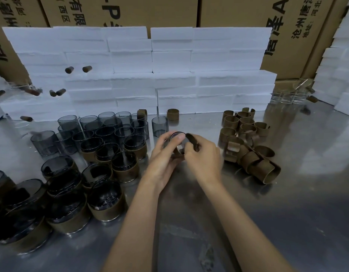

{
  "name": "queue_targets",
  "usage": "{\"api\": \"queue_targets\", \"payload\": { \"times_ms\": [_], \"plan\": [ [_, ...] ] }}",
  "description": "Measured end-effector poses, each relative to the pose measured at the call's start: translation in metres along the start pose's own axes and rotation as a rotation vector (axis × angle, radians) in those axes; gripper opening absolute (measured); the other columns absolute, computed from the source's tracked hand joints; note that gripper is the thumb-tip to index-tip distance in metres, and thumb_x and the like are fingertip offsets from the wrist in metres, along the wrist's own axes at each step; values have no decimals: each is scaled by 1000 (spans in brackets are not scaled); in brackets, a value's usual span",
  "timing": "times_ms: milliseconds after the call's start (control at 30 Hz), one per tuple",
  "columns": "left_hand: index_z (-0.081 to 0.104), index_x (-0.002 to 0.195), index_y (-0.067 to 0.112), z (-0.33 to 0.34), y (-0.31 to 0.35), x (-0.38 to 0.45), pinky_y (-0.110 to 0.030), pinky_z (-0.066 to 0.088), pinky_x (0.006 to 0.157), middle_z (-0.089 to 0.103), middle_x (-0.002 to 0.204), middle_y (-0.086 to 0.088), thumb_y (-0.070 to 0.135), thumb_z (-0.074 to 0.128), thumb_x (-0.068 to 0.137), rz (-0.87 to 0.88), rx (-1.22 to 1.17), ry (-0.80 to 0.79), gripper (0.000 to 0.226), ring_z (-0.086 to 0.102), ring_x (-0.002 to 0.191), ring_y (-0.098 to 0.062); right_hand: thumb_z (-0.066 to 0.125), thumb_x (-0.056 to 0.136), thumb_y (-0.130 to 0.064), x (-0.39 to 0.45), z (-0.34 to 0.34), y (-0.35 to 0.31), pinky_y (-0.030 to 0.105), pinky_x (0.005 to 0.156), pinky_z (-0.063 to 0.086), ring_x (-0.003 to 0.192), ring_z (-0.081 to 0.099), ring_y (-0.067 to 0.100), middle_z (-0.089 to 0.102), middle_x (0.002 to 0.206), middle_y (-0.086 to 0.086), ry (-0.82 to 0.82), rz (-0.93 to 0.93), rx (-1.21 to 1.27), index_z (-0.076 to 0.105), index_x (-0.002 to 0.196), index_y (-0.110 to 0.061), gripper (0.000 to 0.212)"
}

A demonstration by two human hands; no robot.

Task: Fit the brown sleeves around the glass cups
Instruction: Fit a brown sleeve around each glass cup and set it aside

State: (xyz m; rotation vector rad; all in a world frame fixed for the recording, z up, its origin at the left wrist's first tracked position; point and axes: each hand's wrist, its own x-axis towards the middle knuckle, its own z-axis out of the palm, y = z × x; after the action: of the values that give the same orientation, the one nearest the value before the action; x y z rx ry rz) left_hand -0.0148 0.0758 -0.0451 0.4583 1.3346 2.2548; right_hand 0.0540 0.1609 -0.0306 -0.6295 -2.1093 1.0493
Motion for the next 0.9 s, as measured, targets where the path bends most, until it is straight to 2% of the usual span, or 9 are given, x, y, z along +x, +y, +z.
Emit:
{"api": "queue_targets", "payload": {
  "times_ms": [67,100,167,233,300,367,533,767,900],
  "plan": [
    [75,105,26,0,-1,0,-31,59,75,69,109,-11,36,82,80,-8,-11,18,28,67,93,-24,53,94,-30,1,-2,0,7,55,37,67,56,-7,60,57,-25,-41,44,121,66,63,-40,35],
    [76,105,25,0,-1,0,-34,59,79,67,114,-16,37,82,82,-14,-11,25,27,66,98,-27,52,93,-35,1,-4,-2,10,54,37,66,56,-11,61,58,-27,-61,82,183,67,61,-42,36],
    [73,113,18,2,-1,-1,-40,60,86,62,127,-28,40,81,83,-26,-6,34,38,66,105,-33,49,90,-51,3,-7,-5,12,56,38,70,58,-15,68,66,-25,-71,159,299,70,67,-46,32],
    [70,119,12,5,-2,-2,-42,60,88,60,131,-30,39,79,87,-36,6,27,44,68,109,-37,48,86,-66,7,-6,-1,15,66,43,76,64,-10,74,84,-16,-103,223,385,74,79,-38,40],
    [70,119,12,9,-2,-4,-37,60,81,67,122,-25,38,74,92,-52,16,-6,37,72,101,-33,45,84,-76,8,-3,4,27,76,50,80,68,-2,75,89,-14,-194,278,410,74,91,-33,53],
    [71,119,13,12,-2,-5,-34,59,77,71,115,-19,35,71,94,-67,46,-37,33,71,97,-24,41,84,-82,7,-1,8,30,83,51,91,68,1,74,92,-15,-266,325,412,72,103,-33,61],
    [67,126,11,13,-2,-7,-39,58,85,70,114,-10,36,79,84,-72,92,-56,50,68,105,-24,36,82,-87,7,-3,12,30,88,52,103,68,6,74,107,-10,-291,341,405,72,111,-32,71],
    [71,124,13,9,-5,-2,-39,59,85,71,126,-14,27,74,91,-71,47,-36,36,68,118,-27,36,87,-86,8,1,16,40,102,52,107,69,12,75,109,-6,-260,324,454,72,115,-30,71],
    [71,123,12,8,-5,-2,-38,60,83,70,128,-15,23,72,92,-78,32,-38,33,70,110,-26,37,90,-83,8,2,17,41,103,52,105,69,14,74,106,-7,-235,343,475,72,113,-29,68]
  ]
}}
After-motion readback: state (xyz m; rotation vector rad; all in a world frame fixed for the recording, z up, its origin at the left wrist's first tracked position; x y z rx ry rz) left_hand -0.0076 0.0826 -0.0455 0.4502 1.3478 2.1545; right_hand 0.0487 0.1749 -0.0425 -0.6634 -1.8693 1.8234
